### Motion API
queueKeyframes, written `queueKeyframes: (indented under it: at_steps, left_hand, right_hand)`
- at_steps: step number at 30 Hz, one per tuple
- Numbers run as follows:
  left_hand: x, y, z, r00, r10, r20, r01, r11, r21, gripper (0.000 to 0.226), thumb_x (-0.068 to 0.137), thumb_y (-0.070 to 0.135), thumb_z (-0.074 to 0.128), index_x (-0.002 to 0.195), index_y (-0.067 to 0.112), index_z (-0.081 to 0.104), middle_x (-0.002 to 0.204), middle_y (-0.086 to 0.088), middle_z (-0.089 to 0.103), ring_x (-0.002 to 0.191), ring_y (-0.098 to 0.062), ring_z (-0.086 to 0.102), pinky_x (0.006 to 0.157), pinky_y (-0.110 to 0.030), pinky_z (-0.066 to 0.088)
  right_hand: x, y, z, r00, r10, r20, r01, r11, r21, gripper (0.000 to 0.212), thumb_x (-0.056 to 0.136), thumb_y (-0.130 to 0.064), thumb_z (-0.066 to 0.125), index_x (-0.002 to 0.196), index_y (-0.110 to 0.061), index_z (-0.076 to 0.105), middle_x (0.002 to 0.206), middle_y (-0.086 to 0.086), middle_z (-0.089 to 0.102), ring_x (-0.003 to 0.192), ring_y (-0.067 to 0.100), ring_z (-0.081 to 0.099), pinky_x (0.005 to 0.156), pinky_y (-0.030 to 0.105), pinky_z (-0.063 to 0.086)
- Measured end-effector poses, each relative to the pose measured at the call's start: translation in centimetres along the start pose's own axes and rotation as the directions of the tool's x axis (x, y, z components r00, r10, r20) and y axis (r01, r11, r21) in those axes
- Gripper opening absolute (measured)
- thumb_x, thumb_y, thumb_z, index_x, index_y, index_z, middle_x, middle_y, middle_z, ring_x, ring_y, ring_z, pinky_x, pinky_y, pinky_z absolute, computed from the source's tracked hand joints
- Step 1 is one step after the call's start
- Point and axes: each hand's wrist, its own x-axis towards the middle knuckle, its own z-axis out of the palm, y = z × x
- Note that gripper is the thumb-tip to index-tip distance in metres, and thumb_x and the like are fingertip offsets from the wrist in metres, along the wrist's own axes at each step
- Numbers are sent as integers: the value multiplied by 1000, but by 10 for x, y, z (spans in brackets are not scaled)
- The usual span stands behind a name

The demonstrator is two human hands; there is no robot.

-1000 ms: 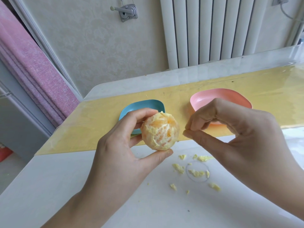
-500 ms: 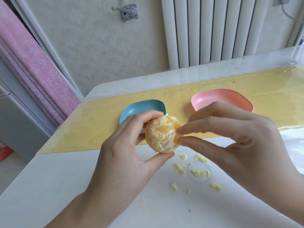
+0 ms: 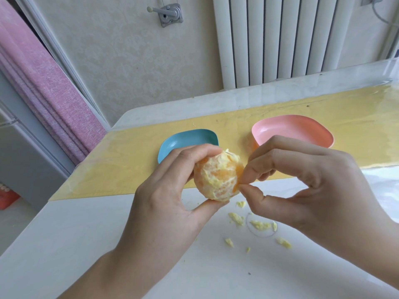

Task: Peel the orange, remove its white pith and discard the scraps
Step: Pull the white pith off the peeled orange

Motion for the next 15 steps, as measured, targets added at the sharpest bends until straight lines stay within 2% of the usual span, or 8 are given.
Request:
queueKeyframes:
  at_steps: [4,9,12,15]
  left_hand:
    - [-1,1,0,1000,-31,-3,31,999,-40,60,59,29,82,114,31,57,107,20,59,96,3,59,83,-6,46]
    - [0,3,-3,991,-132,7,132,982,-133,62,55,34,85,112,30,60,103,18,65,99,-2,62,79,-7,48]
    - [2,1,-5,967,-233,102,251,936,-247,66,52,44,85,113,38,60,104,17,67,99,-7,64,77,-12,51]
    - [2,-2,-4,928,-295,229,366,843,-395,63,51,44,83,111,43,61,102,8,69,97,-16,67,77,-25,56]
  right_hand:
    - [0,0,1,1000,-26,5,26,999,-19,5,73,-20,66,71,-18,63,73,-13,52,68,-4,48,68,1,35]
    - [-2,-2,4,1000,-18,0,18,1000,-24,5,77,-20,66,74,-17,64,75,-13,53,70,-2,49,68,3,37]
    - [-1,-4,1,1000,9,-27,-9,1000,4,9,79,-20,73,80,-17,65,82,-11,56,74,0,51,71,6,38]
    - [0,-3,0,998,46,-33,-47,999,-10,17,77,-26,75,91,-18,70,88,-9,58,76,1,53,72,8,40]
